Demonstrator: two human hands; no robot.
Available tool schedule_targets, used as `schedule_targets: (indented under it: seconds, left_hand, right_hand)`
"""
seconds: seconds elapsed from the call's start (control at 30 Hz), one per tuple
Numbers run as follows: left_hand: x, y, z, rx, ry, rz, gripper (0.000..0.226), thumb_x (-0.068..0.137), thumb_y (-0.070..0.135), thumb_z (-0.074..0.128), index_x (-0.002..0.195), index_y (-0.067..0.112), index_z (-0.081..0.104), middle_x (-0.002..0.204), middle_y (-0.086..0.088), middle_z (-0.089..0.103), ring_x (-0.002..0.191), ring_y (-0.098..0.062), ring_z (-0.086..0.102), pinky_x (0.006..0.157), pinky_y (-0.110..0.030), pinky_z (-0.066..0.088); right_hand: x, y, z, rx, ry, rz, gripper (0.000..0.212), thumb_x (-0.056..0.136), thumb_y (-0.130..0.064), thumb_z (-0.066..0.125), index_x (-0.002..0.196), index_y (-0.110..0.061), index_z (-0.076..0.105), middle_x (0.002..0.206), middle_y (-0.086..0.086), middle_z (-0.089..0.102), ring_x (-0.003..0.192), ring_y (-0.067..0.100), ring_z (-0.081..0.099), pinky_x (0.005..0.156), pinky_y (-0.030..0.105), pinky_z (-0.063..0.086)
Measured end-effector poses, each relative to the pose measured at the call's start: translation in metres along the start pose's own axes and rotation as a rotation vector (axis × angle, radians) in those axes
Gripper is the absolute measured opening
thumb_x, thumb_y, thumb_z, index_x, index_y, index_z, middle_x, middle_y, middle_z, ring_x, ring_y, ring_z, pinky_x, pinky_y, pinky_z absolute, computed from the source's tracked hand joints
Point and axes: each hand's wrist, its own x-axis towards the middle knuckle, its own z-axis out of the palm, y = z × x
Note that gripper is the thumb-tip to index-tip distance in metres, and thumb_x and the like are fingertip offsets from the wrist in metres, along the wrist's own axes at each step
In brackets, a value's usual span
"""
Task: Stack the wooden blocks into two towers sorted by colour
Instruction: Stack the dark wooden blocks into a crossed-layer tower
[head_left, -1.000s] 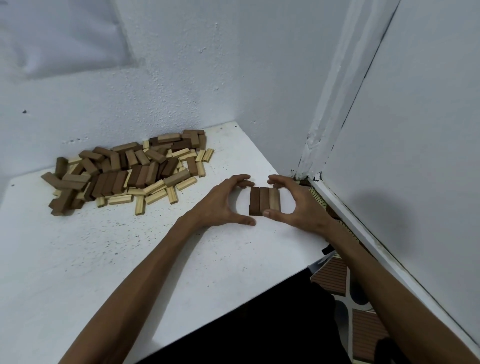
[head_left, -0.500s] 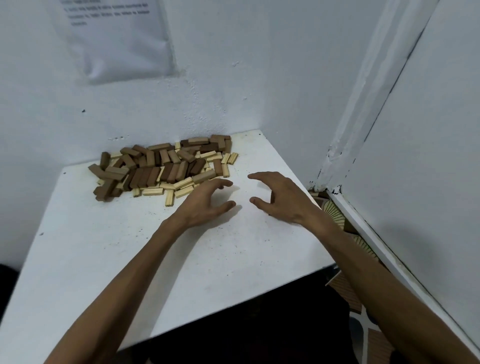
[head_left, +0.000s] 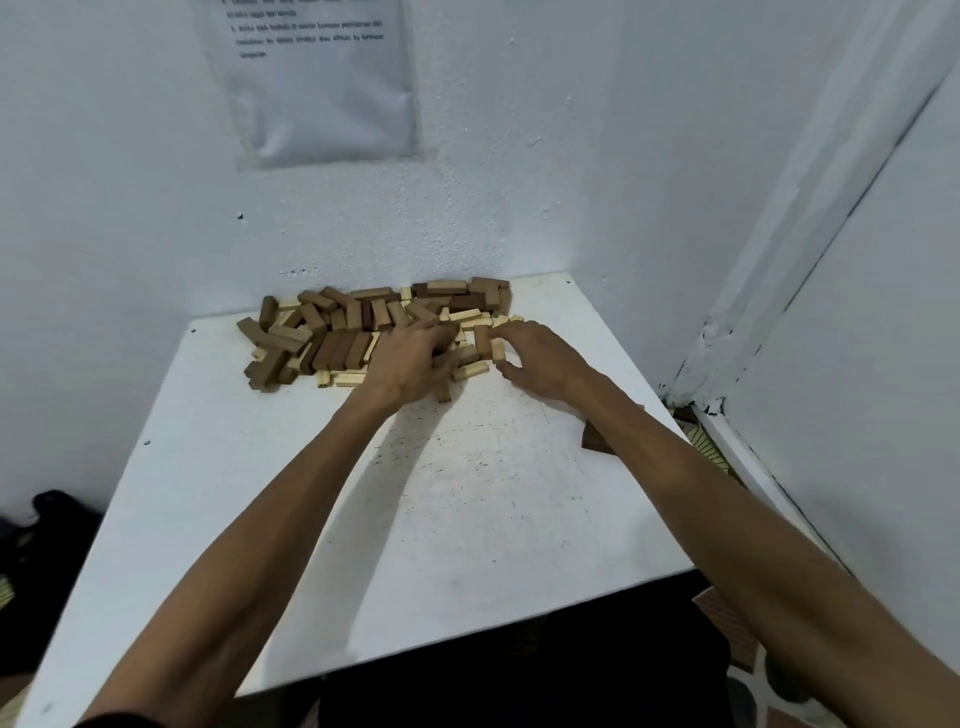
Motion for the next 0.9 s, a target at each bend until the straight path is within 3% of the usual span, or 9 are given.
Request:
schedule_targets:
  seconds: [0.1, 0.23, 0.4, 0.57, 0.77, 0.9]
  left_hand:
    - [0.01, -0.003, 0.007, 0.067, -0.028, -0.016, 0.044, 0.101, 0.053, 0.053, 0.132, 0.024, 0.065, 0.133, -0.003, 0.065, 0.127, -0.031, 0.05, 0.102, -0.053, 0.04]
    - [0.015, -0.007, 0.016, 0.142, -0.018, -0.021, 0.052, 0.098, 0.057, 0.056, 0.141, 0.028, 0.06, 0.143, 0.001, 0.062, 0.137, -0.027, 0.046, 0.108, -0.053, 0.032]
    - [0.014, -0.01, 0.025, 0.21, 0.052, 0.028, 0.049, 0.101, 0.058, 0.051, 0.136, 0.027, 0.066, 0.136, 0.002, 0.066, 0.131, -0.027, 0.05, 0.102, -0.051, 0.035]
    - [0.009, -0.01, 0.033, 0.035, 0.083, -0.035, 0.036, 0.099, 0.051, 0.06, 0.124, 0.027, 0.07, 0.133, -0.002, 0.063, 0.128, -0.029, 0.048, 0.1, -0.049, 0.038]
    - [0.011, -0.008, 0.033, 0.063, 0.104, -0.027, 0.028, 0.095, 0.047, 0.064, 0.115, 0.028, 0.073, 0.12, 0.002, 0.07, 0.119, -0.028, 0.051, 0.095, -0.045, 0.035]
    - [0.006, -0.009, 0.028, -0.065, 0.099, -0.041, 0.032, 0.087, 0.044, 0.072, 0.112, 0.024, 0.073, 0.117, -0.002, 0.069, 0.112, -0.029, 0.058, 0.097, -0.047, 0.044]
  right_hand:
    - [0.018, 0.004, 0.002, -0.046, -0.054, -0.011, 0.042, 0.096, -0.018, 0.066, 0.137, -0.016, 0.06, 0.141, 0.008, 0.058, 0.133, 0.027, 0.049, 0.105, 0.042, 0.045]
    - [0.035, 0.007, 0.001, -0.115, -0.106, -0.064, 0.022, 0.095, -0.021, 0.064, 0.117, -0.016, 0.063, 0.13, 0.003, 0.058, 0.128, 0.027, 0.048, 0.1, 0.045, 0.046]
    - [0.042, 0.011, 0.004, -0.089, -0.102, -0.08, 0.038, 0.096, -0.03, 0.065, 0.131, -0.017, 0.061, 0.135, 0.002, 0.059, 0.133, 0.026, 0.045, 0.102, 0.046, 0.046]
    - [0.038, 0.015, 0.011, -0.017, -0.017, -0.063, 0.035, 0.094, -0.033, 0.067, 0.124, -0.015, 0.065, 0.129, 0.004, 0.061, 0.125, 0.029, 0.046, 0.101, 0.048, 0.045]
    - [0.035, 0.01, 0.008, -0.01, -0.002, -0.054, 0.029, 0.091, -0.035, 0.068, 0.115, -0.02, 0.068, 0.122, -0.001, 0.067, 0.121, 0.026, 0.05, 0.099, 0.048, 0.046]
    - [0.028, 0.007, 0.001, 0.007, 0.037, -0.057, 0.035, 0.085, -0.034, 0.075, 0.115, -0.017, 0.067, 0.124, 0.004, 0.064, 0.117, 0.028, 0.052, 0.097, 0.045, 0.047]
